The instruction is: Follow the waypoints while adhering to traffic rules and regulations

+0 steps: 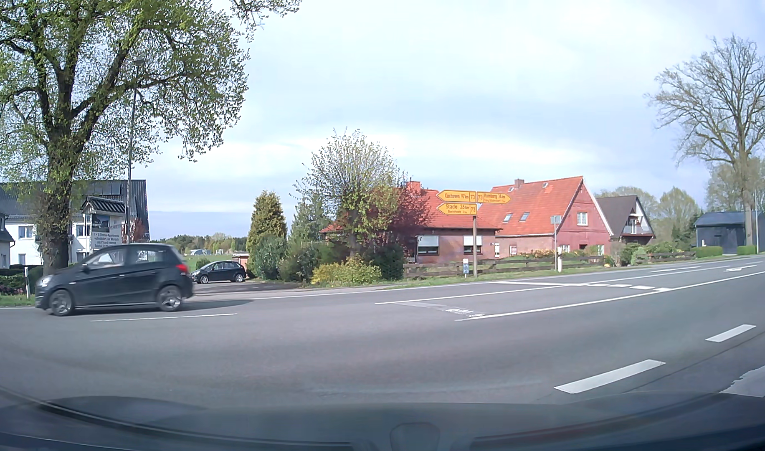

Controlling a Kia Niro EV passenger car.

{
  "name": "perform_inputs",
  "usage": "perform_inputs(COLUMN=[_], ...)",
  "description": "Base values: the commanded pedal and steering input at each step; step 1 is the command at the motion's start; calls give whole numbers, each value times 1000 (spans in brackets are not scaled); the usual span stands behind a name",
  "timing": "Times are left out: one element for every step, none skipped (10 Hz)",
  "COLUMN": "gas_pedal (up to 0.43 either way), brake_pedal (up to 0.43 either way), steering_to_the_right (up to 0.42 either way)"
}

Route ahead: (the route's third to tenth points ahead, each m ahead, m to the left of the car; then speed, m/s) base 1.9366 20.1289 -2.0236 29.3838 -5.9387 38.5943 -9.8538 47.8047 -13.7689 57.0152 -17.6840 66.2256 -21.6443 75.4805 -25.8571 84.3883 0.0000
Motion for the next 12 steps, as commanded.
perform_inputs(gas_pedal=[0,0,0,0,0,0,0,0,0,0,0,0], brake_pedal=[189,195,189,189,189,189,189,189,195,195,189,195], steering_to_the_right=[-464,-463,-463,-464,-467,-469,-470,-470,-470,-469,-470,-470])
